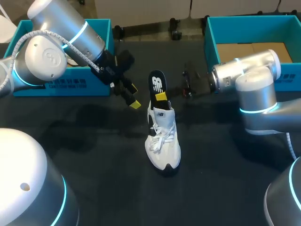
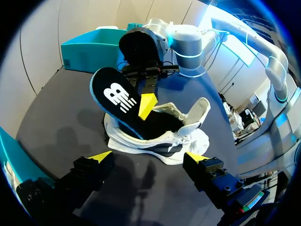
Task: Take the shoe out of the shoebox, open the shoe tongue, remove and reinsert the insole, then place the shoe into the shoebox
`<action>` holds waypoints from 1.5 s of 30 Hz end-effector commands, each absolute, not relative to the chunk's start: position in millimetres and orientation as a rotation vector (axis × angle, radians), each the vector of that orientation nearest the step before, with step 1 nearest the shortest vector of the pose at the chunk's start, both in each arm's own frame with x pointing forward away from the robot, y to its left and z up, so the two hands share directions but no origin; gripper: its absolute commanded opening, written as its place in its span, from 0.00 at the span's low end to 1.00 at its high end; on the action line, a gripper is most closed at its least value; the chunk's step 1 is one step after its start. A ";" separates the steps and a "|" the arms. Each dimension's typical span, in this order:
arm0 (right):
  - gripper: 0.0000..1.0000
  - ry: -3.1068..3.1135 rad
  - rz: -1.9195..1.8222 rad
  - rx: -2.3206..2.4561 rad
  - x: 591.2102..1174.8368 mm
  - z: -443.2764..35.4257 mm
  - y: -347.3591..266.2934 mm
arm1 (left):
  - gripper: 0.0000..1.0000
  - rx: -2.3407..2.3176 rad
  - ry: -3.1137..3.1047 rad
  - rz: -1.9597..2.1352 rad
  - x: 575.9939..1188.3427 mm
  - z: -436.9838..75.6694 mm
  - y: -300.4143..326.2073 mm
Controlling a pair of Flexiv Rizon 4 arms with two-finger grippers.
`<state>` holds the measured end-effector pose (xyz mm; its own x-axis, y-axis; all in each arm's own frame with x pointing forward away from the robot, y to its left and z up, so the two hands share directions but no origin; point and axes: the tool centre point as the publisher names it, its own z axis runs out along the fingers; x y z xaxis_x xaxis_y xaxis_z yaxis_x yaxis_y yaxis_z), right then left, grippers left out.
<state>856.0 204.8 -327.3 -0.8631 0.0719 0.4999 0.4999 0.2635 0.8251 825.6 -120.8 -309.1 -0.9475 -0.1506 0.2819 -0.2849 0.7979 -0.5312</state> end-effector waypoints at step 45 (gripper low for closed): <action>0.17 -2.142 -1.528 -0.611 832.2 -345.5 210.6 | 1.00 0.336 -2.741 0.821 838.3 -348.9 -134.1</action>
